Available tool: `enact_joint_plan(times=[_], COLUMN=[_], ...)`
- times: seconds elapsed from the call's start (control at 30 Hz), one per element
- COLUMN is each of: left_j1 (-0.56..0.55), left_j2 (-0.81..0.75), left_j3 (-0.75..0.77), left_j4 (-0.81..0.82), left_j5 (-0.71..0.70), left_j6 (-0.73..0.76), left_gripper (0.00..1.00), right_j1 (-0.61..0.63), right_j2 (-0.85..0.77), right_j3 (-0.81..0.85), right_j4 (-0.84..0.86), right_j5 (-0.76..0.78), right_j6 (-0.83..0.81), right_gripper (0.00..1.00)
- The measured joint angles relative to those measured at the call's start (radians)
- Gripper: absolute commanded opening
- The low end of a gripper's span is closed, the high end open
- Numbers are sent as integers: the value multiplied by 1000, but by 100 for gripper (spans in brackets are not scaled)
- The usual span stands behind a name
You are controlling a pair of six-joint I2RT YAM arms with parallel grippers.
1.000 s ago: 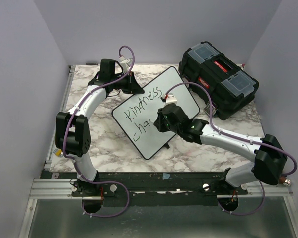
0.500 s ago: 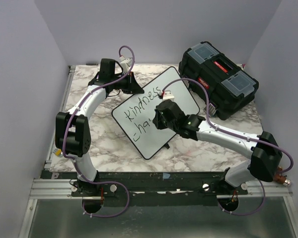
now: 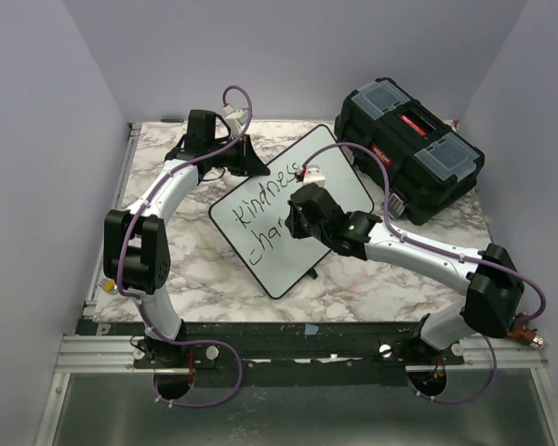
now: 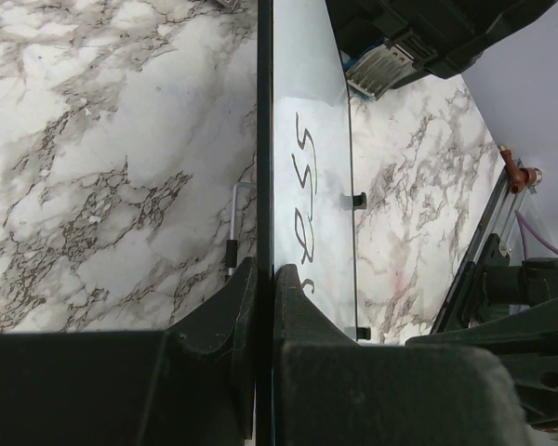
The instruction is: Write a sentence on the whiteboard
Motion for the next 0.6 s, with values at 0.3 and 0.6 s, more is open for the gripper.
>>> enact_joint_plan(times=[0.3,0.6], left_j1=[0,0], left_j2=[0,0], left_j3=[0,1], left_j4=[-2,-5], left_j5=[-2,-3], left_j6=[2,3], left_gripper=[0,0], right_j1=[0,0], right_j2=[-16,-44], right_j3=[-32,-77], right_j4=[4,3], right_j5=[5,5], right_j6=[10,21], right_gripper=[1,1])
